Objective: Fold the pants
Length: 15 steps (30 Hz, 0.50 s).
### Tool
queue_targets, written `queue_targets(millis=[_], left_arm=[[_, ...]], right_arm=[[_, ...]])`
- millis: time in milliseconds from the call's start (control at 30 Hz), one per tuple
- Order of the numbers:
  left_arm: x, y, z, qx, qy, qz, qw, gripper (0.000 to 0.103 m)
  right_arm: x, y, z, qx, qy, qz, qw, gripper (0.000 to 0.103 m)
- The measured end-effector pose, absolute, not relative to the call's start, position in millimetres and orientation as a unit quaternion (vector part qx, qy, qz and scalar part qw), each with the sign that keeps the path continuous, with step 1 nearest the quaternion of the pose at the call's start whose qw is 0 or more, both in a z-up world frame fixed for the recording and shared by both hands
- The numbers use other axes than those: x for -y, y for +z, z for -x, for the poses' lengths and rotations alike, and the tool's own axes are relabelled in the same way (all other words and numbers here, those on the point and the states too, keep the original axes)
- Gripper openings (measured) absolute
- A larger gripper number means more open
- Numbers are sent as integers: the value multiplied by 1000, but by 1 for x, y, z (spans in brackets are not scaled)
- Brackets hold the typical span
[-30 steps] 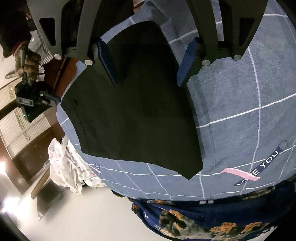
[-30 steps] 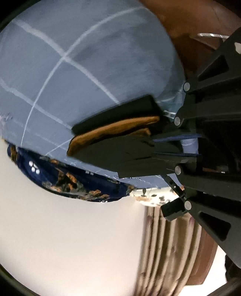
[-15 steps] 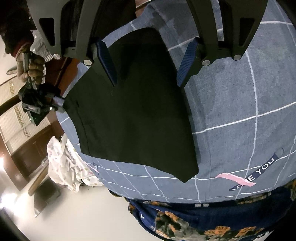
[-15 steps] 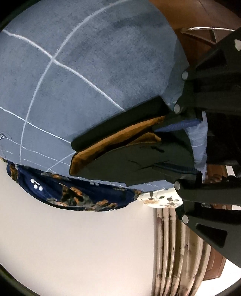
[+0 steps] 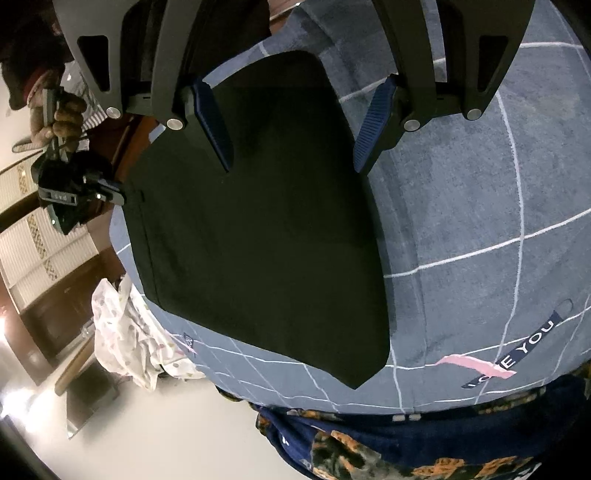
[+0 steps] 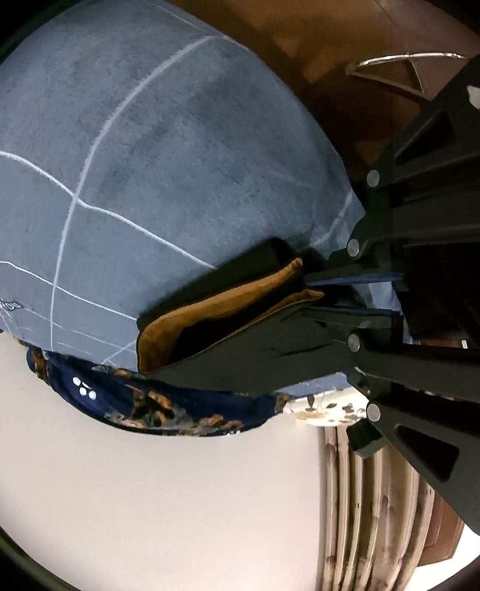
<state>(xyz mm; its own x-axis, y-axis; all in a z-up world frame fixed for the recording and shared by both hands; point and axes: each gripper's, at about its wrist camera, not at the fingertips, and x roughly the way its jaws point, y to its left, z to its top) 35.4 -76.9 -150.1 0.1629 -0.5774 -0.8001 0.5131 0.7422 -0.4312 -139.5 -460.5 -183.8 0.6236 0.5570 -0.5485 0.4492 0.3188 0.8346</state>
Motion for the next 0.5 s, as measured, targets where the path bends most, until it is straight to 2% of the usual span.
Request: queue_targets(millis=[167,300,500], left_arm=[[74,-155,-36,-548,-355,42,757,68],[74,-155,-35,-550,-356,39,755,68],[74,-155,-37,-550,-358,39,753,68]], right_arm=[[458,-179,133,-443,25,-562,698,10],[450,-163,125,-467,1,-498,731,11],[447,-157,124,-470,-20,-478,742,17]])
